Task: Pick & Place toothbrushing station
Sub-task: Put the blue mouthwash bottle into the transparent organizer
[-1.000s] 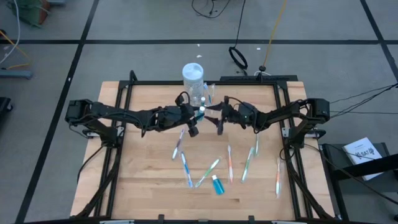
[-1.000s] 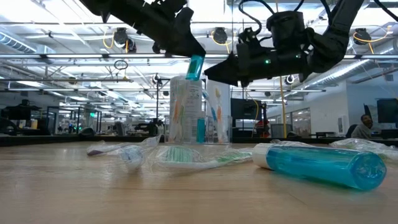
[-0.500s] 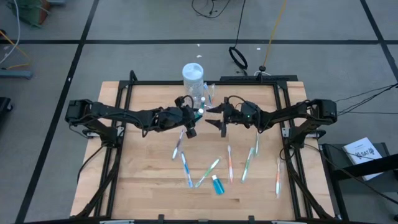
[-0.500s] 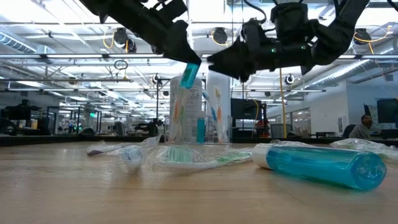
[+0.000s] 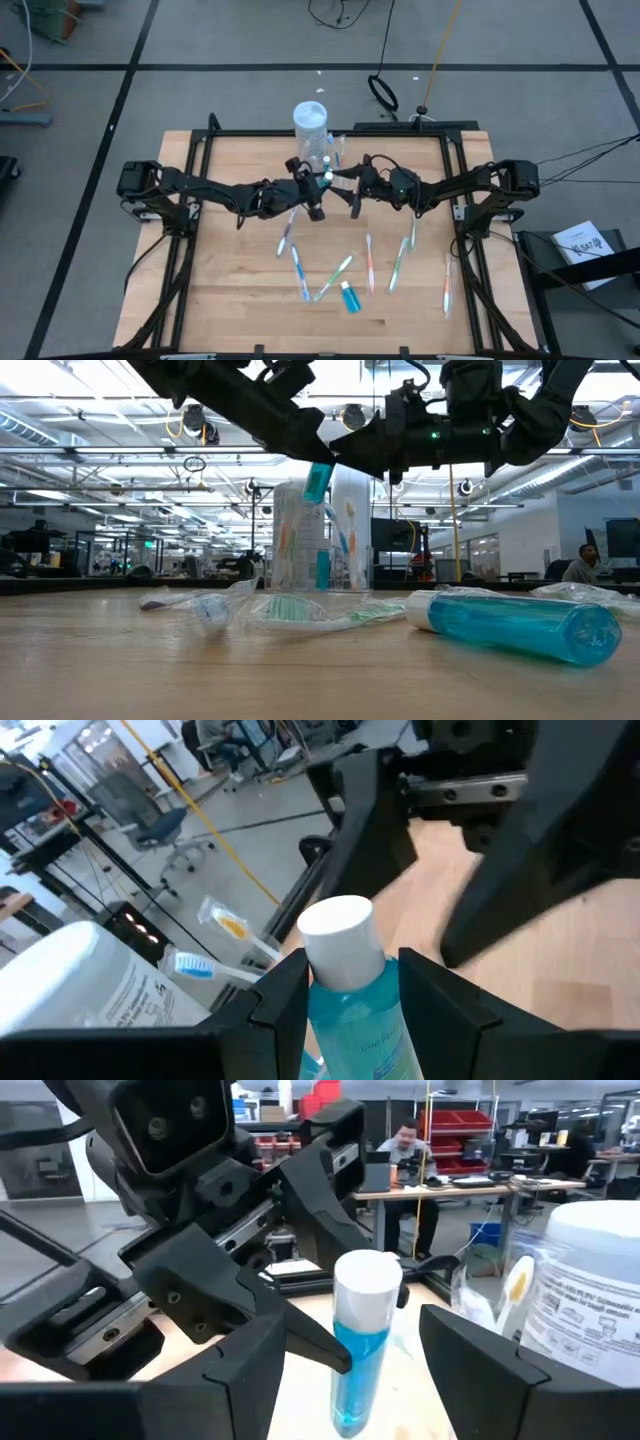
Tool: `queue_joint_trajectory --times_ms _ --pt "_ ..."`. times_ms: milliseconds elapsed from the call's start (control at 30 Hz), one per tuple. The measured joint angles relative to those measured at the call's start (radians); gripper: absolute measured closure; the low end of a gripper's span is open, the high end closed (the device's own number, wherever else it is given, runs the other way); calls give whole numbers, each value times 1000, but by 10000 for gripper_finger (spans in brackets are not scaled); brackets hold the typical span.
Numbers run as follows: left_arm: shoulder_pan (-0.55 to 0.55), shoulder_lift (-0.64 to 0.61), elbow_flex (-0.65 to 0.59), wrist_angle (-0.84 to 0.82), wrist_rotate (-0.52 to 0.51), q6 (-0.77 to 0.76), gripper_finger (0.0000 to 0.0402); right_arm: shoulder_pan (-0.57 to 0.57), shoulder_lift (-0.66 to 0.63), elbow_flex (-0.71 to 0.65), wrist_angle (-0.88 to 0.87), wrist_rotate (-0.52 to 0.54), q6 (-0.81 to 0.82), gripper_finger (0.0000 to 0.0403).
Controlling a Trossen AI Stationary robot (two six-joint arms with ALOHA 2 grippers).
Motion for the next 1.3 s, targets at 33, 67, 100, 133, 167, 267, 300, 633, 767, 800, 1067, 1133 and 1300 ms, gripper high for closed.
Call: queue_joint_trajectory --times_ms 33,67,100,133,167,267,300,633,767,800,1067,1133,1300 --pt "0 0 0 7 0 -5 259 0 0 0 2 0 -2 181" --pt "0 0 0 13 0 -4 259 0 0 0 8 0 -2 181" --pt "0 0 0 16 0 0 259 0 0 0 10 0 0 181" --pt "1 0 0 18 3 2 259 0 0 0 14 0 4 181" --pt "1 0 0 18 7 3 259 0 0 0 17 0 5 181" --pt "1 0 0 22 14 3 259 0 0 0 46 0 4 181" --pt "0 0 0 22 13 2 259 0 0 0 59 0 4 181" --pt "1 0 0 27 13 28 259 0 0 32 20 7 4 181" --pt "0 0 0 26 12 44 259 11 0 74 -54 29 -24 181" --pt "0 0 0 25 10 44 259 16 0 76 -71 62 -32 181" --pt "-5 0 0 23 -8 46 259 30 0 77 -91 162 -41 184" --pt "-5 0 0 23 -7 46 259 30 0 77 -89 156 -41 192" --pt "-5 0 0 24 -6 46 259 30 0 77 -96 152 -24 228"
